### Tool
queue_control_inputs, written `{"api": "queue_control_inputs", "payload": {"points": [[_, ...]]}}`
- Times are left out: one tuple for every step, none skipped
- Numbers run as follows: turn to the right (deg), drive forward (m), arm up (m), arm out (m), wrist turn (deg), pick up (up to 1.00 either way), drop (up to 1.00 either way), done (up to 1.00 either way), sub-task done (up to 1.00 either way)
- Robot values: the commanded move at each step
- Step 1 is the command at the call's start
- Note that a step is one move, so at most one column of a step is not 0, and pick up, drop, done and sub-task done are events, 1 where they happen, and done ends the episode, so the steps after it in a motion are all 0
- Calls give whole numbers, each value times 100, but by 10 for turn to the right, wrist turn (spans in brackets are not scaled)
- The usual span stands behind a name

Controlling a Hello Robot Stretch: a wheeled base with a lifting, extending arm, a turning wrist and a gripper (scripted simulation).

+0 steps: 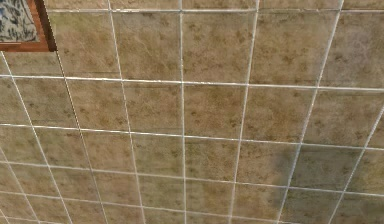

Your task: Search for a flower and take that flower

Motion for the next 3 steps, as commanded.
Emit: {"api": "queue_control_inputs", "payload": {"points": [[0,0,0,0,30,0,0,0,0],[0,0,-30,0,0,0,0,0,0],[0,0,0,0,0,100,0,0,0]]}}
